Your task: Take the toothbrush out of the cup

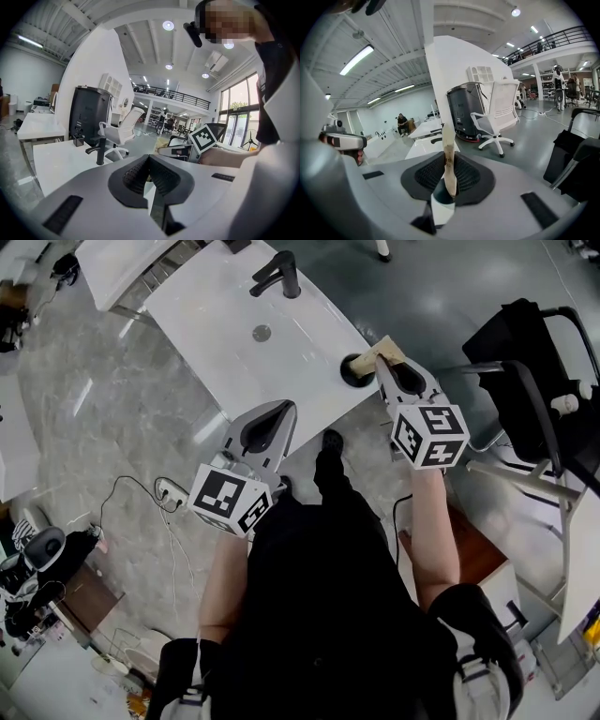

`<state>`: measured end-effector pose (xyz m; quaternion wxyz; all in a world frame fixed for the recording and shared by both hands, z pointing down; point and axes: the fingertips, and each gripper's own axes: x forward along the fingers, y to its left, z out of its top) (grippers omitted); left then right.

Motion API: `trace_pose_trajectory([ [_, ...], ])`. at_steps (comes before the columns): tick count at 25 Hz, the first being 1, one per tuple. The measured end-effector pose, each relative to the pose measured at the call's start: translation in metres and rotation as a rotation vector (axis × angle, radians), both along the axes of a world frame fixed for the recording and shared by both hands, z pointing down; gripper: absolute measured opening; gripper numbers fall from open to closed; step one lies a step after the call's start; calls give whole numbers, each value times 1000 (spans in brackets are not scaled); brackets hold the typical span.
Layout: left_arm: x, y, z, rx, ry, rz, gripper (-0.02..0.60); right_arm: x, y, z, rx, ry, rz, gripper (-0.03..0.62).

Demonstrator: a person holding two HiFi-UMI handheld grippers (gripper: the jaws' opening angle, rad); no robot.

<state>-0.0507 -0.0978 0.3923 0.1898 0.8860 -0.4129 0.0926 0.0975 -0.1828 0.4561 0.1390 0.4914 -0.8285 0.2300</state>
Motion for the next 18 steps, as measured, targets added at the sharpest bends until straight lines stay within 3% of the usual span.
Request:
trace_pose_trajectory([
  [10, -43, 41, -21, 67, 44, 76, 15, -13, 49, -77, 196, -13, 182, 78],
  [18, -78, 82, -37, 122, 87, 109, 15, -49, 112, -114, 264, -80, 211, 78],
])
